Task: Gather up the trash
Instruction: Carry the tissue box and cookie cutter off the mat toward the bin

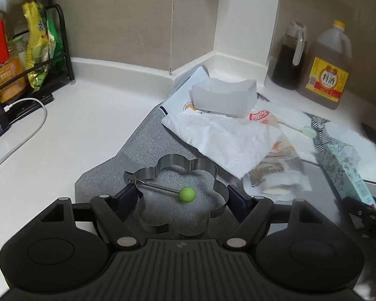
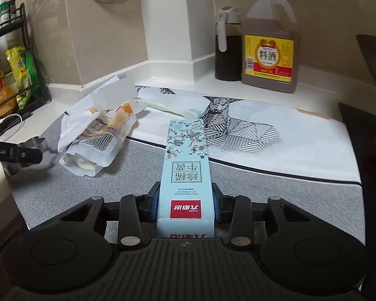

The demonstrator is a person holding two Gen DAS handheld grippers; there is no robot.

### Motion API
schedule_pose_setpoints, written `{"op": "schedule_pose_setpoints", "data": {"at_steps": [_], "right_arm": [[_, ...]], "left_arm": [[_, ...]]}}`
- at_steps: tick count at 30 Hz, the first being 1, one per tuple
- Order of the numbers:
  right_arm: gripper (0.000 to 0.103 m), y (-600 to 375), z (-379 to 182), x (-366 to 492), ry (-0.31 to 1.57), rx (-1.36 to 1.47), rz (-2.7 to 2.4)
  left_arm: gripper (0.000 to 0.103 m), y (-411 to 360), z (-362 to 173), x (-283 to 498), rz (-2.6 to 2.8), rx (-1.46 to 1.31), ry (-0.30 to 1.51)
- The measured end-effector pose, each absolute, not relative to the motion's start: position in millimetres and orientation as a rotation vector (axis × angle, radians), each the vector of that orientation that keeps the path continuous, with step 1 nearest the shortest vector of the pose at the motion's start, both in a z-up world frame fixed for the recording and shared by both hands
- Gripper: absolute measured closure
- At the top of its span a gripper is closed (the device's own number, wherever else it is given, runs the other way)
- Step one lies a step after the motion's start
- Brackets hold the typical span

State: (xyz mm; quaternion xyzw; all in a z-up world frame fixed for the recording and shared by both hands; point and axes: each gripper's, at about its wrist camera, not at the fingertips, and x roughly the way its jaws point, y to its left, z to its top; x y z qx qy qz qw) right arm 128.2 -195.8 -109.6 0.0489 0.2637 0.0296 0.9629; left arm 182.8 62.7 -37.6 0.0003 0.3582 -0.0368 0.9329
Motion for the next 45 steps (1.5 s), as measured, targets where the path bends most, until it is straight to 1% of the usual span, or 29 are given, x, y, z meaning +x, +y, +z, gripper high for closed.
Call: {"op": "schedule_pose_setpoints", "data": {"at_steps": [14, 19, 26, 35, 45], "right_arm": [[0.061, -206, -92, 71, 0.446, 0.15, 0.108], [0.061, -202, -78, 30, 0.387, 0.133, 0.182], [0.061, -179, -73, -30, 0.378, 0.093, 0.326], [0.061, -136, -91, -91, 0.46, 0.033, 0.521], [0.061, -127, -139, -92, 0.639, 0.003, 0.504]], "left_arm": [[0.022, 63, -4, 113, -0.099, -0.064, 0.648], [0.022, 66, 4, 62, -0.098, -0.042, 0.59], [0.022, 79, -4, -13, -0.079, -0.043, 0.598], [0.022, 98, -32, -86, -0.017, -0.066, 0.661], [0.022, 91, -62, -121, -0.008, -0.063, 0.742]]}}
